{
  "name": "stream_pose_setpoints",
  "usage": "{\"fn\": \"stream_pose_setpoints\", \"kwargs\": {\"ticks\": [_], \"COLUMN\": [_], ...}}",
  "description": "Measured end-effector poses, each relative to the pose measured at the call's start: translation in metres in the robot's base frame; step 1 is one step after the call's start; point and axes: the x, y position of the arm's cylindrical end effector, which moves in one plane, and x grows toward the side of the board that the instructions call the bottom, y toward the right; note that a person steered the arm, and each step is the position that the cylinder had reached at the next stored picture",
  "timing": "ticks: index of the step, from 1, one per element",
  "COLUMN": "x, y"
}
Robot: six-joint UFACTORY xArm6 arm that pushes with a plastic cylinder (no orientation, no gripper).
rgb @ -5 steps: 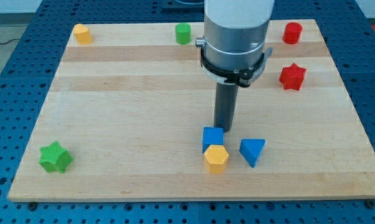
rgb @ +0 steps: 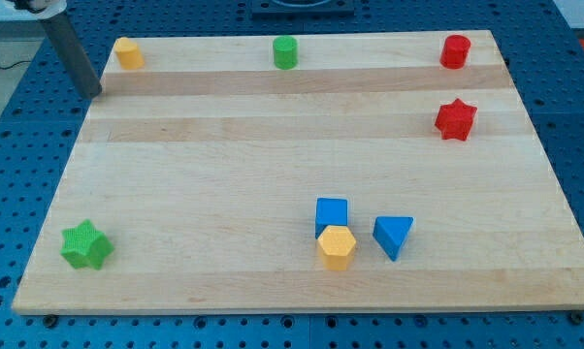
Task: Push the yellow heart towards the center of the board
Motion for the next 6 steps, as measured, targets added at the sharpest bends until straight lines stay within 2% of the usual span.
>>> {"fn": "stream_pose_setpoints", "kwargs": {"ticks": [2, 3, 4, 5, 6], "x": [-0.078, -0.101, -0.084, -0.029, 0.006], "y": [0.0, 0.009, 0.067, 0.122, 0.161]}}
